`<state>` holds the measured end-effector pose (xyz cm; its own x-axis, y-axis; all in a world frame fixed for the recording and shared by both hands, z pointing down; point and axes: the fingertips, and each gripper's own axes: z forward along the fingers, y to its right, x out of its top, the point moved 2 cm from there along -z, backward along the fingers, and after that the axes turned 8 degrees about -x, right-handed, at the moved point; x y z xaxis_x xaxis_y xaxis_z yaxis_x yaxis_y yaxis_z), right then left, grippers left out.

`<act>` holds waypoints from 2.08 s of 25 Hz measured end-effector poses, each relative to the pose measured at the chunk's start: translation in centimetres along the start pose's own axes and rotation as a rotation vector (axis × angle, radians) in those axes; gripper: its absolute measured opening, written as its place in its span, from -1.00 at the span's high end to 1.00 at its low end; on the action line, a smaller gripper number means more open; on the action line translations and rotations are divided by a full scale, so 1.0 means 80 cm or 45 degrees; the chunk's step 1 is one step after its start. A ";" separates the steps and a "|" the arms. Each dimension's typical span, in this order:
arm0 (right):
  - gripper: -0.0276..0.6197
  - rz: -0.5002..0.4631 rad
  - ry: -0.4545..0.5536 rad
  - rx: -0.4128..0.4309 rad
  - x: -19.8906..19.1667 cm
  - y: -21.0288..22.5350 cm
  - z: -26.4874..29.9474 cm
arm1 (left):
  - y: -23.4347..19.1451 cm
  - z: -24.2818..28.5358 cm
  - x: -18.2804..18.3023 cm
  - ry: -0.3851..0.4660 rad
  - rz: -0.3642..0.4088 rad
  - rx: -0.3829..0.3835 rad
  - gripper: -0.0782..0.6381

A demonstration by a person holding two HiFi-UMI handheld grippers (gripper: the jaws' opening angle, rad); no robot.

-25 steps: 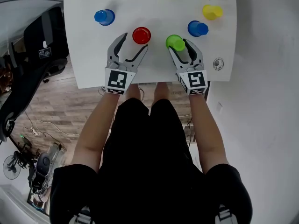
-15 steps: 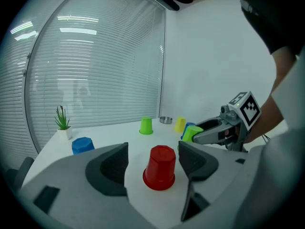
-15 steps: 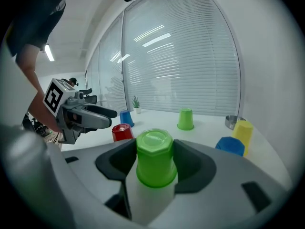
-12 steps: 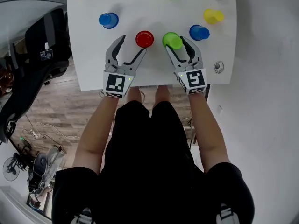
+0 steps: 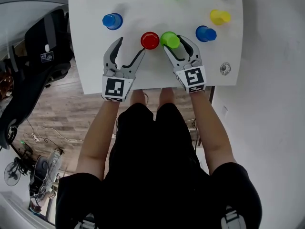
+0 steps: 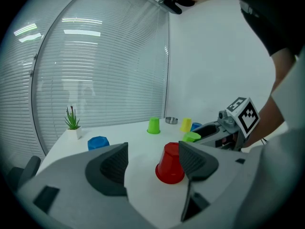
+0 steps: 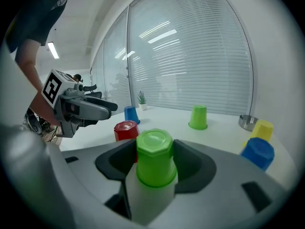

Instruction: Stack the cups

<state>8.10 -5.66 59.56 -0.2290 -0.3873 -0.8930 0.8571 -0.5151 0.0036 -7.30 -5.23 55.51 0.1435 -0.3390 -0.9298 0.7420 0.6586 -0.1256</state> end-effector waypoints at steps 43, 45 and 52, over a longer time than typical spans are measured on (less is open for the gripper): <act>-0.42 0.067 0.239 0.134 0.152 -0.039 -0.014 | -0.155 0.035 -0.025 -0.104 0.014 0.186 -0.21; -0.42 0.068 0.238 0.130 0.152 -0.038 -0.013 | -0.155 0.038 -0.027 -0.106 0.026 0.166 -0.01; -0.40 0.072 0.237 0.117 0.153 -0.035 -0.012 | -0.153 0.036 -0.013 -0.077 0.051 0.148 0.10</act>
<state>3.35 -8.22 48.20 -0.0853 -0.2738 -0.9580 0.8186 -0.5674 0.0893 -14.66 -14.86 59.01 0.2112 -0.3563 -0.9102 0.8054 0.5911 -0.0445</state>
